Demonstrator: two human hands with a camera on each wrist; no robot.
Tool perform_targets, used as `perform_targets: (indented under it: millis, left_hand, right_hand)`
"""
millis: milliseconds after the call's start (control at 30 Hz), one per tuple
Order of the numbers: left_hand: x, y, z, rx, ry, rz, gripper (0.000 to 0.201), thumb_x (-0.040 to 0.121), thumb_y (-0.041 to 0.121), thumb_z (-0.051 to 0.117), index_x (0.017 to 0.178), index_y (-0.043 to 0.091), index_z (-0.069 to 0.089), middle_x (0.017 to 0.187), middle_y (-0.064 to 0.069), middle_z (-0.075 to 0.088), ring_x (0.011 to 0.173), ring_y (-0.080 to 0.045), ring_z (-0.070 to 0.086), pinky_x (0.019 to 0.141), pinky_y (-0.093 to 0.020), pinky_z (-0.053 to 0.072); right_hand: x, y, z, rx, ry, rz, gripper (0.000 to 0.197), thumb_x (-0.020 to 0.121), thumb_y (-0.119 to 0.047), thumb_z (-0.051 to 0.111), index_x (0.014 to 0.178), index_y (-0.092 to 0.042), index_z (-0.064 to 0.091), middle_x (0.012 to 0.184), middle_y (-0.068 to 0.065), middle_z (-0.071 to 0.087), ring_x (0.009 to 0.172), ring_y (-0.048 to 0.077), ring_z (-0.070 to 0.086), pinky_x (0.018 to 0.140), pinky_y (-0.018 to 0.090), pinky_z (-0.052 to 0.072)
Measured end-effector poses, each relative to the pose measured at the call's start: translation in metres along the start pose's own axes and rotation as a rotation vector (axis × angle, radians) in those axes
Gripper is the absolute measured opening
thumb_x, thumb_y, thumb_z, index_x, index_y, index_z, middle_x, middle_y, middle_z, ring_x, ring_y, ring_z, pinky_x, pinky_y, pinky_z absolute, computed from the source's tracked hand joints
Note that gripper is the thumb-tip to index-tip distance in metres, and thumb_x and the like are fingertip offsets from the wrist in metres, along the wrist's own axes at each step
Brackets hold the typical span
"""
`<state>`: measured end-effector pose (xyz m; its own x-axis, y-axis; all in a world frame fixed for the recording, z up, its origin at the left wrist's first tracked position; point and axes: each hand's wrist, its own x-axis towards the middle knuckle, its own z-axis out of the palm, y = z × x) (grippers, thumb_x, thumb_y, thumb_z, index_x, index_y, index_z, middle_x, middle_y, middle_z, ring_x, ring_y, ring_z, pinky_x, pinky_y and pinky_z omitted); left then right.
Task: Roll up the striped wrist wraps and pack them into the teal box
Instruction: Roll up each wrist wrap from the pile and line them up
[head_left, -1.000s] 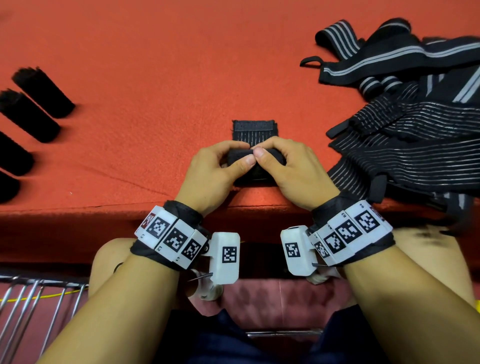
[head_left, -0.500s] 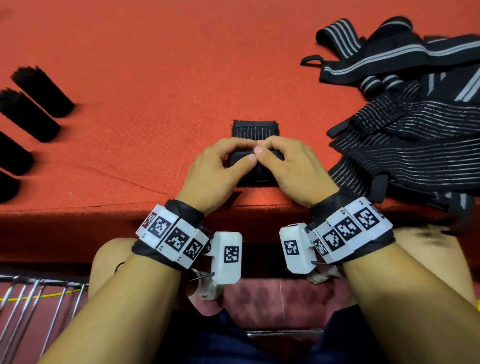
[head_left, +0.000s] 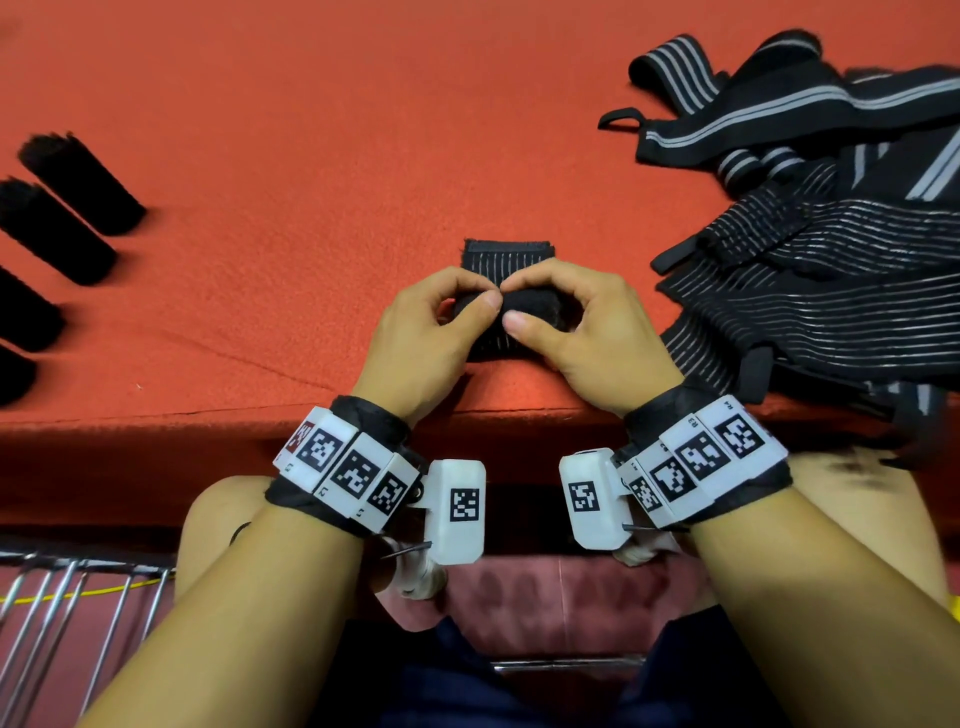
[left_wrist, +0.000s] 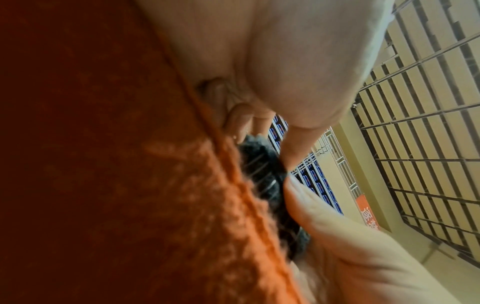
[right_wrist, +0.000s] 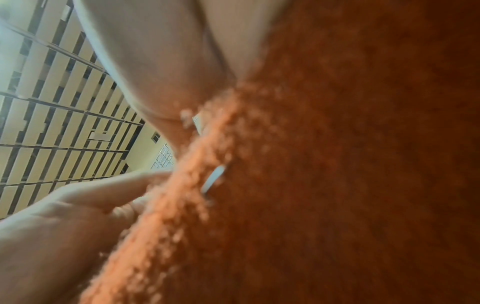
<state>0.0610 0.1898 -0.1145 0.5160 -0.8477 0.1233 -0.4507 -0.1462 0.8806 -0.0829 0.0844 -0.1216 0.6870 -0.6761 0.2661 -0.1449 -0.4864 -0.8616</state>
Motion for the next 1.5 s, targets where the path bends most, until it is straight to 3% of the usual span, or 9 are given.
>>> perform_targets:
  millis: [133, 267, 400, 533, 767, 1000, 1100, 1233, 1500]
  left_hand:
    - [-0.0036, 0.003, -0.0035, -0.041, -0.075, 0.021, 0.032, 0.077, 0.034, 0.071, 0.109, 0.033, 0.068, 0.098, 0.012, 0.071, 0.09, -0.015, 0.068, 0.085, -0.039, 0.057]
    - [-0.0013, 0.0005, -0.0039, -0.113, -0.067, -0.031, 0.023, 0.077, 0.029, 0.076, 0.1, 0.03, 0.072, 0.096, -0.001, 0.073, 0.086, -0.021, 0.07, 0.082, -0.054, 0.059]
    - [0.0016, -0.0011, -0.0033, -0.074, -0.033, -0.054, 0.008, 0.09, 0.028, 0.072, 0.097, 0.03, 0.074, 0.086, 0.009, 0.074, 0.076, -0.006, 0.066, 0.078, -0.039, 0.059]
    - [0.002, -0.0001, -0.0018, -0.065, -0.019, -0.06, 0.01, 0.097, 0.033, 0.063, 0.098, 0.034, 0.073, 0.081, 0.02, 0.072, 0.078, 0.004, 0.064, 0.076, -0.024, 0.047]
    - [-0.002, 0.0002, -0.0033, -0.004, -0.021, 0.033, 0.043, 0.081, 0.052, 0.062, 0.122, 0.038, 0.063, 0.118, 0.016, 0.066, 0.108, 0.0, 0.061, 0.087, -0.017, 0.048]
    - [0.0017, 0.0005, -0.0017, 0.011, -0.06, 0.006, 0.033, 0.078, 0.057, 0.057, 0.103, 0.038, 0.068, 0.099, 0.013, 0.071, 0.095, -0.014, 0.067, 0.089, -0.044, 0.055]
    - [0.0011, 0.0019, -0.0004, 0.063, -0.042, 0.006, 0.029, 0.078, 0.058, 0.055, 0.095, 0.038, 0.067, 0.088, 0.014, 0.07, 0.084, -0.009, 0.064, 0.083, -0.041, 0.054]
    - [0.0003, 0.0027, -0.0016, 0.03, -0.046, -0.009, 0.031, 0.077, 0.058, 0.055, 0.095, 0.038, 0.068, 0.09, 0.013, 0.071, 0.087, -0.009, 0.066, 0.083, -0.038, 0.054]
    - [0.0007, -0.0031, -0.0056, -0.056, -0.097, 0.031, 0.034, 0.082, 0.025, 0.075, 0.115, 0.025, 0.067, 0.106, 0.01, 0.07, 0.101, -0.009, 0.064, 0.088, -0.03, 0.054]
  right_hand:
    - [0.0041, 0.0007, 0.0009, -0.03, 0.076, 0.065, 0.013, 0.093, -0.032, 0.066, 0.101, -0.024, 0.074, 0.091, -0.011, 0.069, 0.083, 0.004, 0.062, 0.08, 0.029, 0.05]
    - [0.0019, 0.0013, 0.001, -0.028, 0.066, 0.046, 0.016, 0.091, -0.029, 0.071, 0.105, -0.021, 0.074, 0.108, -0.005, 0.06, 0.098, 0.003, 0.058, 0.086, 0.015, 0.043]
    - [-0.0019, -0.0013, -0.0024, -0.023, -0.016, -0.015, 0.043, 0.077, -0.023, 0.078, 0.119, -0.021, 0.068, 0.115, -0.008, 0.059, 0.109, 0.004, 0.058, 0.098, 0.019, 0.044]
    - [-0.0012, -0.0058, -0.0015, -0.046, -0.006, 0.034, 0.037, 0.082, -0.027, 0.076, 0.117, -0.025, 0.066, 0.105, -0.012, 0.068, 0.097, 0.006, 0.063, 0.092, 0.028, 0.051]
    - [0.0026, -0.0071, 0.001, -0.121, -0.013, 0.127, 0.027, 0.089, -0.035, 0.072, 0.113, -0.024, 0.067, 0.091, -0.011, 0.067, 0.085, 0.011, 0.063, 0.079, 0.031, 0.051]
    - [0.0007, -0.0047, 0.0017, -0.095, 0.002, 0.069, 0.036, 0.08, -0.044, 0.067, 0.109, -0.023, 0.068, 0.103, -0.009, 0.06, 0.088, 0.007, 0.06, 0.082, 0.029, 0.051]
    - [0.0005, -0.005, 0.0021, -0.074, 0.012, 0.009, 0.034, 0.079, -0.039, 0.069, 0.11, -0.022, 0.07, 0.112, -0.009, 0.054, 0.097, 0.004, 0.057, 0.085, 0.024, 0.046]
    - [0.0017, -0.0063, 0.001, -0.109, -0.023, 0.068, 0.025, 0.084, -0.037, 0.069, 0.107, -0.028, 0.068, 0.087, -0.013, 0.067, 0.078, 0.005, 0.062, 0.074, 0.031, 0.053]
    - [0.0057, -0.0055, 0.0018, -0.091, 0.028, 0.094, 0.015, 0.092, -0.041, 0.065, 0.103, -0.031, 0.065, 0.093, -0.01, 0.065, 0.083, 0.006, 0.061, 0.078, 0.031, 0.053]
